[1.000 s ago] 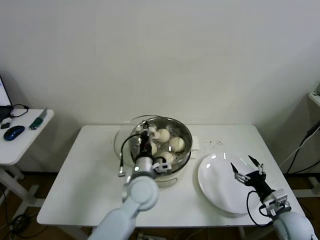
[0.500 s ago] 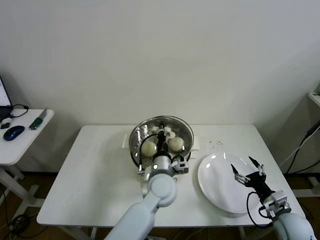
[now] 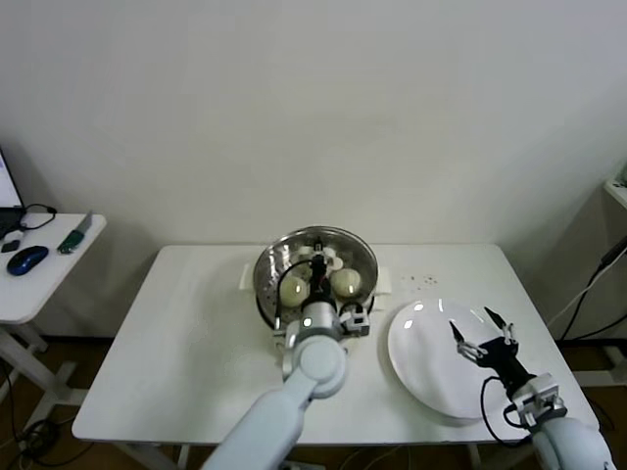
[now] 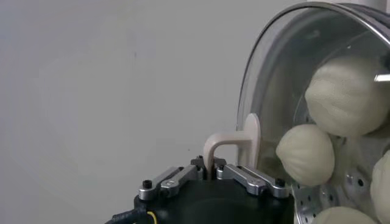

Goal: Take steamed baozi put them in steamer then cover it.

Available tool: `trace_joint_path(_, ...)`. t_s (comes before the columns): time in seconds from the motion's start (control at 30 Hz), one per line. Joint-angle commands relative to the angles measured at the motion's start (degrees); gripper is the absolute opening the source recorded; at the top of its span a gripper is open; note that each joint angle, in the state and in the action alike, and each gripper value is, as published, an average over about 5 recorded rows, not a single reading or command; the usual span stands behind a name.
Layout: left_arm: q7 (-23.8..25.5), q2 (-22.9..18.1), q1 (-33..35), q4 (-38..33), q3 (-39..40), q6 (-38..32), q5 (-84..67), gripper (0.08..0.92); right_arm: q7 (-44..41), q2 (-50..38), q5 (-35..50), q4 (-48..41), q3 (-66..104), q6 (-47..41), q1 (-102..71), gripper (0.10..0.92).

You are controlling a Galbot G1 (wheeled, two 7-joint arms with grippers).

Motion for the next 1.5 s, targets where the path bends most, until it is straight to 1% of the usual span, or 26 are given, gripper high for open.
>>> trace_joint_path(0.03, 1.8, 0.4, -0.6, 1.0, 0.6, 2.8, 0.4, 0.151, -0.2, -0.2, -0.4, -0.3, -0.1, 0.2, 0.0, 0.823)
trace_joint_path(0.3, 1.6, 0.6, -0.8, 1.9, 0.5, 2.8, 0.0, 0.151, -0.2, -0.5, -0.4, -0.3, 0.0, 0.2, 0.2, 0.823)
trace_joint_path(0.6, 1.8, 1.9, -1.4, 1.9, 1.0, 2.8, -1.0, 0.151, -0.3, -0.8, -0.3, -0.4, 0.0, 0.2, 0.7, 0.823)
trace_joint_path(0.8, 3.9, 2.5, -1.6, 0.3, 1.4, 2.8, -1.2, 0.153, -0.5, -0.8, -0.3, -0.4, 0.0, 0.1, 0.7, 0.823)
trace_joint_path(0.87, 4.7, 3.2, -1.6, -1.1, 1.7, 2.8, -1.6, 0.172, -0.5, -0.8, -0.3, -0.4, 0.0, -0.1, 0.7, 0.823)
trace_joint_path(1.0, 5.4, 4.7, -1.4, -4.4, 1.9, 2.8, -2.6, 0.268, -0.6, -0.8, -0.4, -0.4, 0.0, -0.8, 0.7, 0.823)
trace_joint_path(1.17, 5.5, 6.9, -0.2, -9.1, 1.8, 2.8, -4.5, 0.416, -0.5, -0.8, -0.2, -0.3, 0.0, -2.5, 0.9, 0.823)
trace_joint_path(1.37, 5.2, 9.2, 2.9, -15.4, 0.8, 2.8, -6.0, 0.589, 0.3, -0.9, 1.0, 0.5, -0.1, -5.8, 0.8, 0.823)
trace_joint_path(1.5, 4.4, 11.8, 5.9, -20.2, -0.7, 2.8, -7.6, 0.702, 0.7, -1.0, 1.6, 0.9, 0.0, -7.9, 0.9, 0.823)
